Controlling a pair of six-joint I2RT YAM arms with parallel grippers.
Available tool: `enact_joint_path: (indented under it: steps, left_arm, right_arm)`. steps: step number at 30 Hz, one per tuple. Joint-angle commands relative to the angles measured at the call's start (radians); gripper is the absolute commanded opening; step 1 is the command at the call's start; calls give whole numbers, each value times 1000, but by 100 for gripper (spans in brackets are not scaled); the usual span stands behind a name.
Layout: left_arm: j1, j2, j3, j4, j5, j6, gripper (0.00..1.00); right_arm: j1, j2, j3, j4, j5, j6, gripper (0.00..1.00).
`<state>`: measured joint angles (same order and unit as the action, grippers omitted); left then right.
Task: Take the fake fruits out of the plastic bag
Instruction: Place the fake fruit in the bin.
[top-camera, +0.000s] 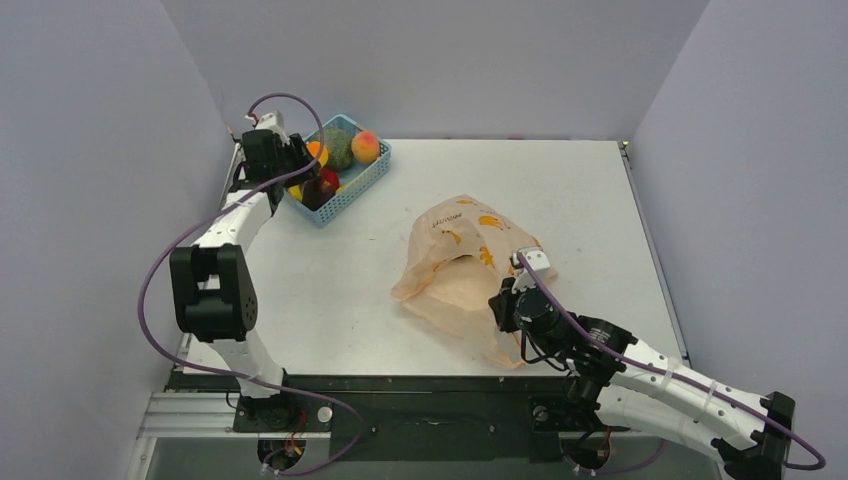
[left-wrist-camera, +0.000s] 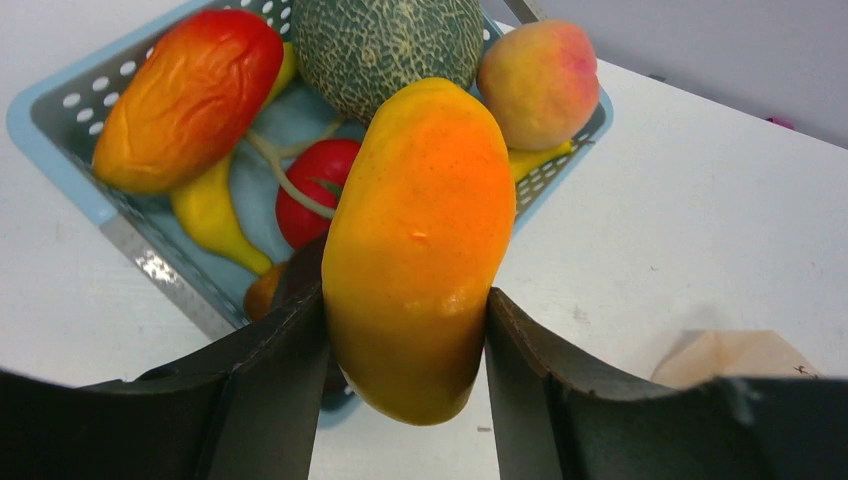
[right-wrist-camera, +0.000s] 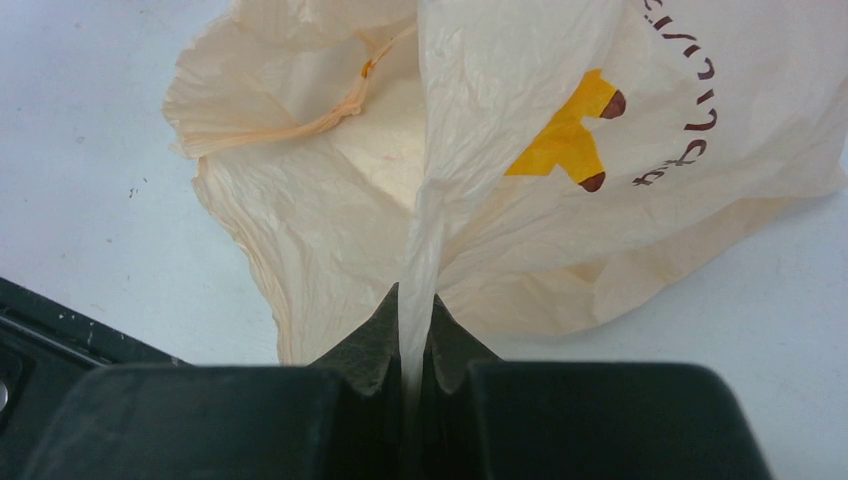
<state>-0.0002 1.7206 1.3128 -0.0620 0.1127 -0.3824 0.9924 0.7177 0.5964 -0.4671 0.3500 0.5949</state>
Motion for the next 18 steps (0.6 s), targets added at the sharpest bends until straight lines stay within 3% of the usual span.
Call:
enact_joint_path:
  steps: [1, 5, 9, 11, 18]
  left_arm:
    - [72, 104, 136, 78, 107, 84, 12]
    - [115, 198, 208, 23, 143, 116, 23]
    - [125, 282, 272, -84, 191, 132, 42]
    - [126, 283, 267, -98, 153, 114, 55]
    - [110, 254, 325, -213, -11, 99, 71]
  right_arm:
    - [-11, -25, 1, 54, -26, 12, 0]
    - [-15, -27, 7, 46, -14, 0, 0]
    - [-18, -13, 16, 46, -17, -2, 0]
    - [-19, -4, 23, 48, -18, -1, 0]
    - [-18, 8, 37, 46, -35, 8, 0]
